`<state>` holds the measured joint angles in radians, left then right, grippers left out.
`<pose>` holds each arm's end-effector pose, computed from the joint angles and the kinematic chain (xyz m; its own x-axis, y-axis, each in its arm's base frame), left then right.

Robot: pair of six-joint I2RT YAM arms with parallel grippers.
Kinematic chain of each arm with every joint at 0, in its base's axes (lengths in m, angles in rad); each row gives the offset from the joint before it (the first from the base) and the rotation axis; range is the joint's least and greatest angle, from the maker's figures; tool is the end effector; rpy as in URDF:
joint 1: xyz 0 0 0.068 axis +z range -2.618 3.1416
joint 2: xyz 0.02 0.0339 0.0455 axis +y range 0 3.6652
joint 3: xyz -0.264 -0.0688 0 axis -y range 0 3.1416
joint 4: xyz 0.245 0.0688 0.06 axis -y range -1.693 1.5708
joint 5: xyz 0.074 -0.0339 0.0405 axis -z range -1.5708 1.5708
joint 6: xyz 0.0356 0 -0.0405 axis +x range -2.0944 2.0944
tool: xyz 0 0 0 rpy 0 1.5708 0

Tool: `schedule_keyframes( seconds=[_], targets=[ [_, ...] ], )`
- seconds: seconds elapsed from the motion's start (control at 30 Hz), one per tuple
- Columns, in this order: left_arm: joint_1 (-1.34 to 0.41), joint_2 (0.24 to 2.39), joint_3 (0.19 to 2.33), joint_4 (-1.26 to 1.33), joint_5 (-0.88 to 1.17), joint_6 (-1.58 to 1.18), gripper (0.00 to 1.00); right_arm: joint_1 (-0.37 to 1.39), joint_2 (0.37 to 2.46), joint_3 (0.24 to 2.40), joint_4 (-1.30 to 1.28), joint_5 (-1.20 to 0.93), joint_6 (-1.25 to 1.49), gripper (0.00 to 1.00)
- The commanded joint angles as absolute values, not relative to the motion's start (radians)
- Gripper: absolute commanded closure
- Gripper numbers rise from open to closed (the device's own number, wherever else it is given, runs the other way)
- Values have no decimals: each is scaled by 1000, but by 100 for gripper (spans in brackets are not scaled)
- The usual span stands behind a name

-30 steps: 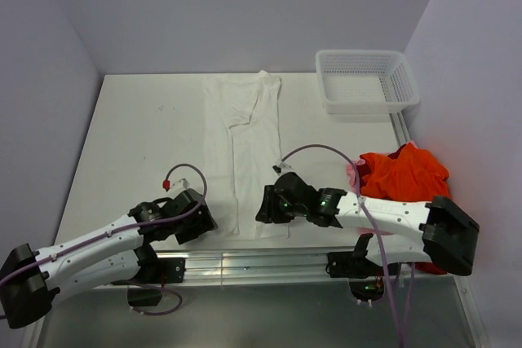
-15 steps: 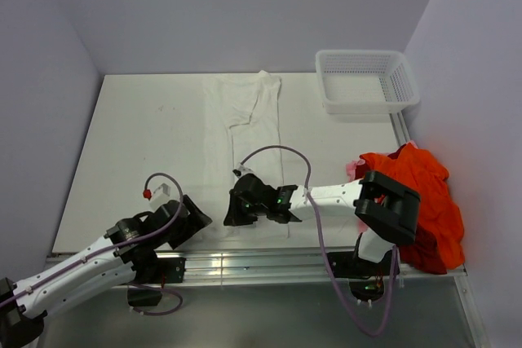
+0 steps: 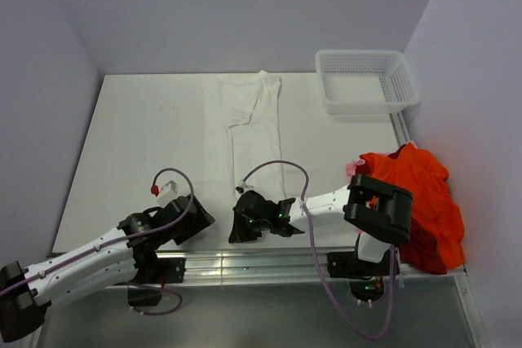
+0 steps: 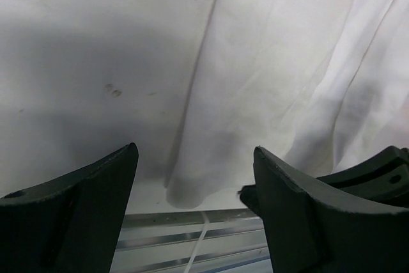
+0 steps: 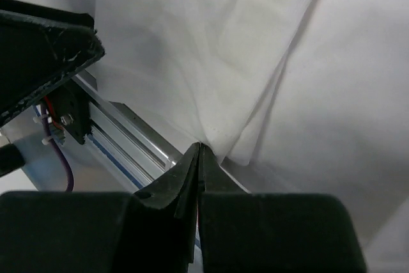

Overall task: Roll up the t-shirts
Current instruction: Roll the tshirt

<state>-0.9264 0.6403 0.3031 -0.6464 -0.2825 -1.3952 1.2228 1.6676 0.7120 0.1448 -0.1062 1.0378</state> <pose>0.0796 -0.0894 0.1567 -0.7520 -0.5733 -0.3253 -0.3745 0.7777 -0.5050 0.1026 0.2939 0.1315 -0.9521 -0.1133 -0.2839 -0.2747 0.7243 0.6324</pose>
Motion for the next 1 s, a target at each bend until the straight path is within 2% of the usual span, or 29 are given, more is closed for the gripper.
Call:
schedule_keyframes(
  seconds=[0.0, 0.2, 0.43, 0.5, 0.6, 0.63, 0.83, 0.97],
  targets=[
    [-931, 716, 305, -580, -249, -1341, 20, 1244, 1623, 695, 196, -78, 1063, 96],
    [-931, 758, 333, -606, -262, -1341, 26, 1262, 1574, 721, 170, -43, 1042, 81],
    [-930, 658, 325, -681, -267, -1361, 42, 1290, 1457, 700, 77, 113, 1017, 65],
    [-930, 623, 311, -686, -261, -1367, 43, 1296, 1433, 677, 69, 167, 1009, 62],
    [-931, 597, 287, -657, -229, -1358, 47, 1318, 1434, 676, 48, 218, 976, 62],
    [-930, 595, 281, -646, -212, -1358, 52, 1333, 1443, 686, 31, 256, 968, 63],
    [-930, 647, 264, -588, -180, -1338, 62, 1396, 1526, 795, -109, 371, 945, 68],
    [-930, 687, 258, -558, -167, -1324, 63, 1419, 1563, 824, -127, 388, 953, 68]
  ],
)
